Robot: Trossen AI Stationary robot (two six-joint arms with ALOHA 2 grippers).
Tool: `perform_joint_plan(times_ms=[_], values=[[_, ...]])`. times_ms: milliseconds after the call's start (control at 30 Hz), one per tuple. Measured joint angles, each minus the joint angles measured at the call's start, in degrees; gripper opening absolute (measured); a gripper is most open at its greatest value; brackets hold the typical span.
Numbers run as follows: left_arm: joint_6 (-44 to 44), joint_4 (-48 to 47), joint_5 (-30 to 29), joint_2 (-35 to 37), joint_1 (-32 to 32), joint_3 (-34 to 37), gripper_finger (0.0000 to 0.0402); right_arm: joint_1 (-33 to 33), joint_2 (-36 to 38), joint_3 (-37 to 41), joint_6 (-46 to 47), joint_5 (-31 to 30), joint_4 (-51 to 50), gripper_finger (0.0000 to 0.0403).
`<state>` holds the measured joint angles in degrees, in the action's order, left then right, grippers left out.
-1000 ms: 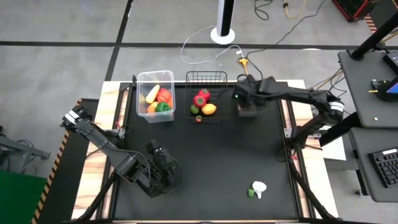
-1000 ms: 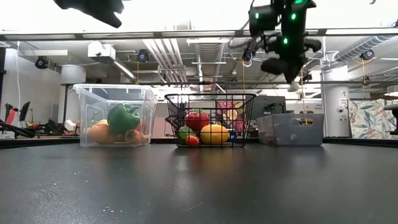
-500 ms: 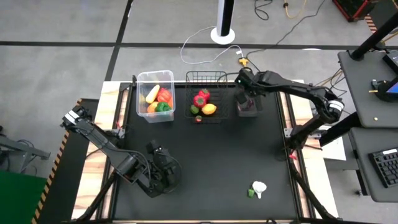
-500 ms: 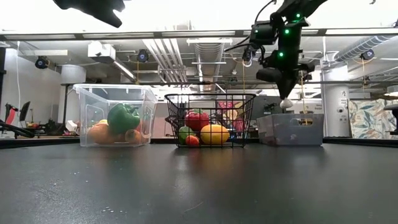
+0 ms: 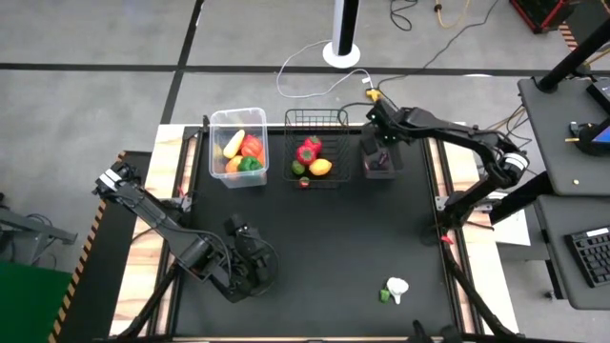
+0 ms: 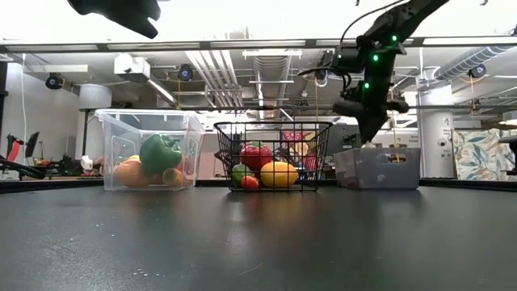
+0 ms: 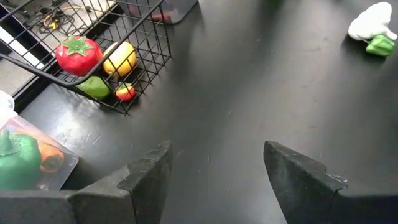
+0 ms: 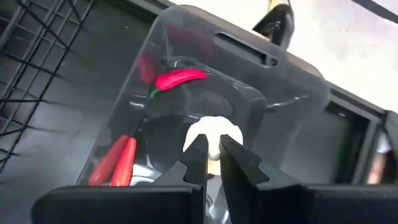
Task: Sort produce into baskets
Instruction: Put the small white garlic into the black basket
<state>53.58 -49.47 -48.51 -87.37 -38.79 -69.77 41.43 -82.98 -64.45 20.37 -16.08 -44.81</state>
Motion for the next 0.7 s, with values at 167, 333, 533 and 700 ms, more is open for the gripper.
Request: perform_joint_plan(times_ms=[167, 333, 533, 700], values=[[-0.02, 0.13, 0.00, 0.00, 0.00, 0.06, 0.0236, 0.81, 0.00, 4.84, -0.19, 0.75, 7.01, 0.0027], [-0.03, 0.20, -0.01, 0.00, 0.00, 0.06, 0.0236, 1.87, 0.00, 8.24, -0.41, 1.74, 14.41, 0.0027], [-0.04, 0.22, 0.00, 0.00, 0.00, 0.06, 0.0236, 3.31, 0.02, 10.44, -0.40, 2.81, 19.04, 0.0027], [-0.04, 0.22, -0.02, 0.00, 0.00, 0.07, 0.0236, 3.85, 0.00, 12.12, -0.42, 3.07, 20.06, 0.0027]])
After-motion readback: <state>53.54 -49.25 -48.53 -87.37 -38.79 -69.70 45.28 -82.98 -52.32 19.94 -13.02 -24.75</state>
